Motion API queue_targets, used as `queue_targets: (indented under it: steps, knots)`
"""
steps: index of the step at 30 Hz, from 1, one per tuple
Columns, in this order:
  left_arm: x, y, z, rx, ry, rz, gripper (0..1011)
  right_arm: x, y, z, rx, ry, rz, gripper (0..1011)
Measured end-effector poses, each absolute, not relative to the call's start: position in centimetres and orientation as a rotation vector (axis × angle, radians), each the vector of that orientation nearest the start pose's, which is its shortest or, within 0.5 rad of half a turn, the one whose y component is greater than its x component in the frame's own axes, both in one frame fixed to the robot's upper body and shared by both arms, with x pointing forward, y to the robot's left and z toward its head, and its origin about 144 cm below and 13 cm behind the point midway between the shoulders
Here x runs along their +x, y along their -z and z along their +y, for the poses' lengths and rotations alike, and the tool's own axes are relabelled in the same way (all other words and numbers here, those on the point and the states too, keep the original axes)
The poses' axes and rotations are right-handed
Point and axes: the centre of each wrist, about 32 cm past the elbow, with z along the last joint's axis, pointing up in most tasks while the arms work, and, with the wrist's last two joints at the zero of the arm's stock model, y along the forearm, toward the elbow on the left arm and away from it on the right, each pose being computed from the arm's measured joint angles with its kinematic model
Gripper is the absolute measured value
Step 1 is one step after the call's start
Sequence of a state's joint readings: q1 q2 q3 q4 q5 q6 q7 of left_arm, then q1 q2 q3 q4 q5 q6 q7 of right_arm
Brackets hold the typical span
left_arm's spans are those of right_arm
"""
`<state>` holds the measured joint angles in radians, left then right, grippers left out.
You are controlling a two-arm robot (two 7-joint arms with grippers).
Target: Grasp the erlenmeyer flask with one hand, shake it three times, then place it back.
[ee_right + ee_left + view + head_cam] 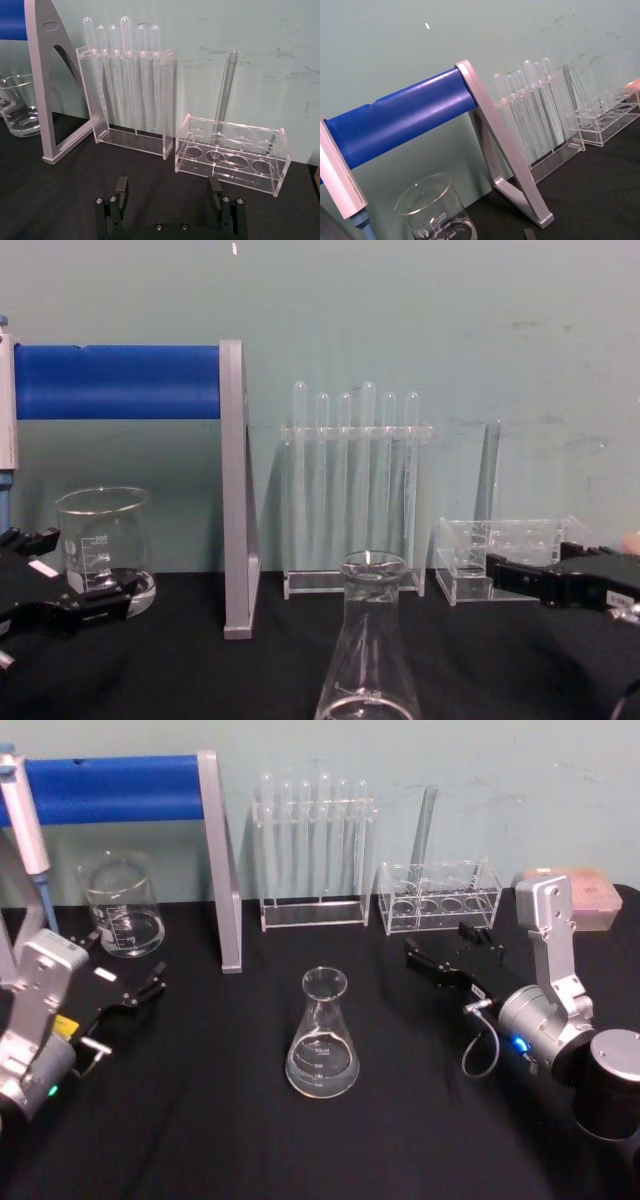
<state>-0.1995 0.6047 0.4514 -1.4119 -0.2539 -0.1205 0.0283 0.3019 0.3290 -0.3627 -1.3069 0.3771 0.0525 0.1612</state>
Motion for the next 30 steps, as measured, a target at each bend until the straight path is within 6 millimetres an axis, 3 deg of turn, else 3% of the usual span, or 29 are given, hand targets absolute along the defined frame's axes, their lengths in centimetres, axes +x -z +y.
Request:
queue_targets:
  steps: [30]
  knots:
    - [48.86,-113.98,30.97,0.304,-1.248,-0.285,1001,53.03,-114.88,-24.49,-0.118,1.165,0.067,1000]
